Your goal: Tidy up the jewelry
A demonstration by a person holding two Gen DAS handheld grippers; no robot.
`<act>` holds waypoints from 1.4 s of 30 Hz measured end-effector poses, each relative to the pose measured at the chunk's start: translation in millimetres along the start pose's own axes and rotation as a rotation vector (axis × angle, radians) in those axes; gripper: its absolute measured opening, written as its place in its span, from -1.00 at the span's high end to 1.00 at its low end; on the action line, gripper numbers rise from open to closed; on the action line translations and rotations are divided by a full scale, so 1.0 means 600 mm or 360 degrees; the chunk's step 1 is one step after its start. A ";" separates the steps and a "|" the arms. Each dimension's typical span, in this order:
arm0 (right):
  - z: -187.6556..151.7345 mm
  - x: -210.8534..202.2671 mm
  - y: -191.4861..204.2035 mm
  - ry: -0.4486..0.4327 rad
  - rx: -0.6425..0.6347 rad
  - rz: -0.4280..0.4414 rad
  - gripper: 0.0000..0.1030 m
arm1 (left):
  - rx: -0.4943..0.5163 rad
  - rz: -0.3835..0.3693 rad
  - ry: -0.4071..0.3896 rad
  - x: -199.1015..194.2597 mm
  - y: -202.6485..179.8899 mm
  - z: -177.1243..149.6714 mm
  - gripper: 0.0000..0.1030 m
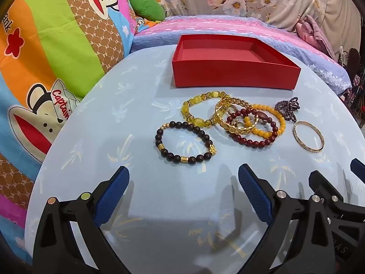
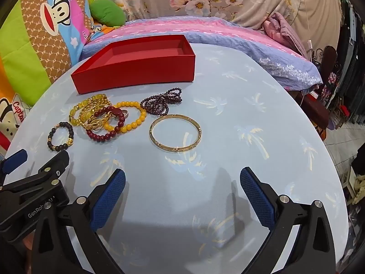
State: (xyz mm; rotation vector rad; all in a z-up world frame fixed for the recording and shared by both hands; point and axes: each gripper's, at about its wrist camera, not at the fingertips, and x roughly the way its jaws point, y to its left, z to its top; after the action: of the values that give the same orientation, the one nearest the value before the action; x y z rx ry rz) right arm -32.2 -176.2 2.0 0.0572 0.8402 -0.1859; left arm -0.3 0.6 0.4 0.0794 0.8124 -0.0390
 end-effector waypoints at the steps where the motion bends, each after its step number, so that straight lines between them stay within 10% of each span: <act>1: 0.000 0.000 0.000 -0.0002 -0.0002 0.0001 -0.88 | -0.0001 0.0000 -0.0001 -0.001 0.001 0.000 -0.78; 42: 0.001 0.004 -0.002 0.0023 0.0009 -0.0006 -0.88 | 0.0012 0.0001 0.0023 0.006 -0.001 0.002 -0.76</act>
State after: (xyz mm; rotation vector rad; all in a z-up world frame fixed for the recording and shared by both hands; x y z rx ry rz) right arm -30.3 -177.6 0.6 0.0622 0.8545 -0.1915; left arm 2.8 -0.2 -1.3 0.0871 0.8270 -0.0412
